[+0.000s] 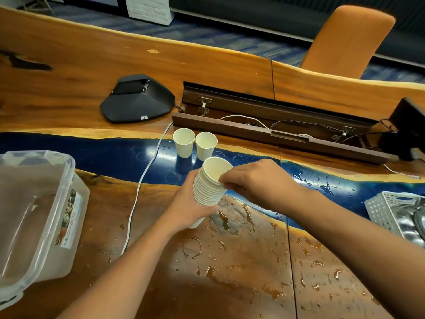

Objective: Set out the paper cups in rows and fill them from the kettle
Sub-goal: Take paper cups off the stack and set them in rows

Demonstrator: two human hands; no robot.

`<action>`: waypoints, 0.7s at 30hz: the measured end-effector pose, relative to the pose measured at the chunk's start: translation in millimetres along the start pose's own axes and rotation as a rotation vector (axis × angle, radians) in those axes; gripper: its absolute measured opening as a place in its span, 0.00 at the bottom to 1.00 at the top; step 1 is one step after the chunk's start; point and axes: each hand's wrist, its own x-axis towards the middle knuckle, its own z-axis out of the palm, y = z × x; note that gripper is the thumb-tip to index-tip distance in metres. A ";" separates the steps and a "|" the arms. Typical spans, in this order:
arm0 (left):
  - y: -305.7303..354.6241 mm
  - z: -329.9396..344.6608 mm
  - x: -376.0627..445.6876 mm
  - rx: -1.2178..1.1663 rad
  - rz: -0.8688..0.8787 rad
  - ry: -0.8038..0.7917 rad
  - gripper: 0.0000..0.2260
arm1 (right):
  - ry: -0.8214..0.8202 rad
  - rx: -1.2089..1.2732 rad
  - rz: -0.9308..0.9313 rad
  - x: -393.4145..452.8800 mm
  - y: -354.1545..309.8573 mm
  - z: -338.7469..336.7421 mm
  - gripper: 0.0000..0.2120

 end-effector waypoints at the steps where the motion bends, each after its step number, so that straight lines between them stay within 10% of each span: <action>1: 0.5 -0.5 0.7 0.006 0.000 -0.002 0.40 | 0.003 -0.009 -0.001 0.5 1.2 -0.9 0.10; 21: 8.3 1.7 2.7 0.008 0.041 -0.020 0.38 | 0.081 -0.111 -0.077 -3.5 7.7 -5.2 0.06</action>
